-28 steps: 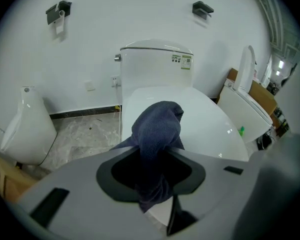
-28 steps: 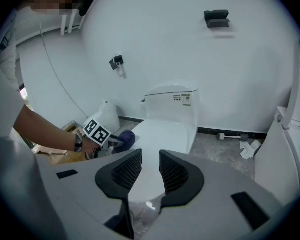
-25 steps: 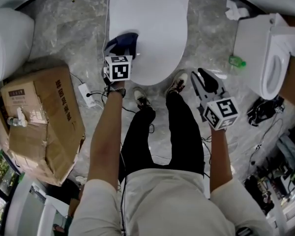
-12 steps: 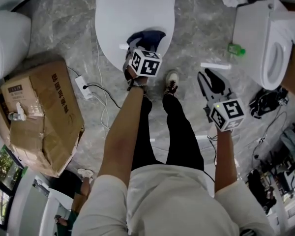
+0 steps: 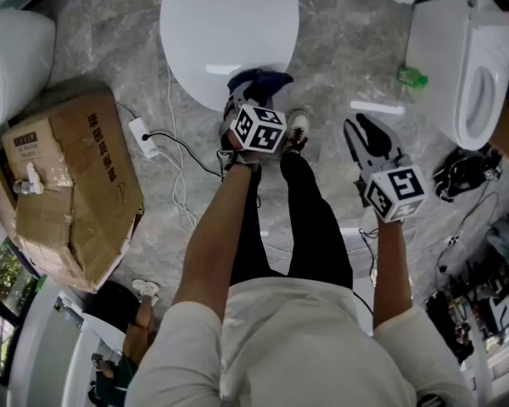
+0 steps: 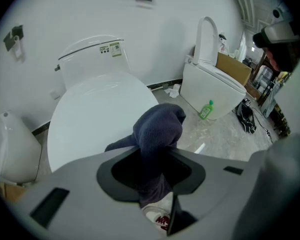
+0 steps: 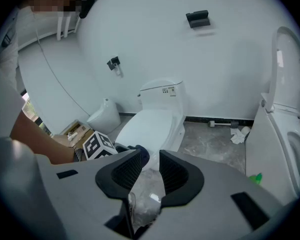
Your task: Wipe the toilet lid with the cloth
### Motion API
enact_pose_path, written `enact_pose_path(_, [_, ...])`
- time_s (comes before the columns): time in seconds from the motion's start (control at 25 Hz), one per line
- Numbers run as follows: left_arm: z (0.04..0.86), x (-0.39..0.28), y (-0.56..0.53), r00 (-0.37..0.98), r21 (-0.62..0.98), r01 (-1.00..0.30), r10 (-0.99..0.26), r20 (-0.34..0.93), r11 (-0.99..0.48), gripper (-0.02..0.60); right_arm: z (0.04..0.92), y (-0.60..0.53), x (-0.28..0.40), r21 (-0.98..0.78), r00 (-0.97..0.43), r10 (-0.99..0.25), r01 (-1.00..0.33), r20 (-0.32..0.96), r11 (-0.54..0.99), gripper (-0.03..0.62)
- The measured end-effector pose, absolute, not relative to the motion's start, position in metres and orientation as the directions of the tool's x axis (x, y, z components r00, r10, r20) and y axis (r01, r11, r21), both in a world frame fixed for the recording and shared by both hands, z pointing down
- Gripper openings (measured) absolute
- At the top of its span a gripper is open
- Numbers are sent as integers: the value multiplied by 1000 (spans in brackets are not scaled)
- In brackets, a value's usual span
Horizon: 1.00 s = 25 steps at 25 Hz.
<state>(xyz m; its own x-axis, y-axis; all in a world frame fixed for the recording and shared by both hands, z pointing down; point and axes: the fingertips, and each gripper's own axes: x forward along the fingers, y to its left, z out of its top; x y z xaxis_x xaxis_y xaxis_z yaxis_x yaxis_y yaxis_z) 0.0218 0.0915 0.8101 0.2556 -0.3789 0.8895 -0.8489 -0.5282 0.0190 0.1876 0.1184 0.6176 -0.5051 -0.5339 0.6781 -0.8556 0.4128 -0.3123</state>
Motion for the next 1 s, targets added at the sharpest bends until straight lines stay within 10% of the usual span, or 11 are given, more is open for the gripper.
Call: enact_pose_path(1.0, [803, -163, 115, 147, 107, -987, -384, 912, -123, 114, 552, 95, 105, -259, -567, -502, -790, 653, 555, 123])
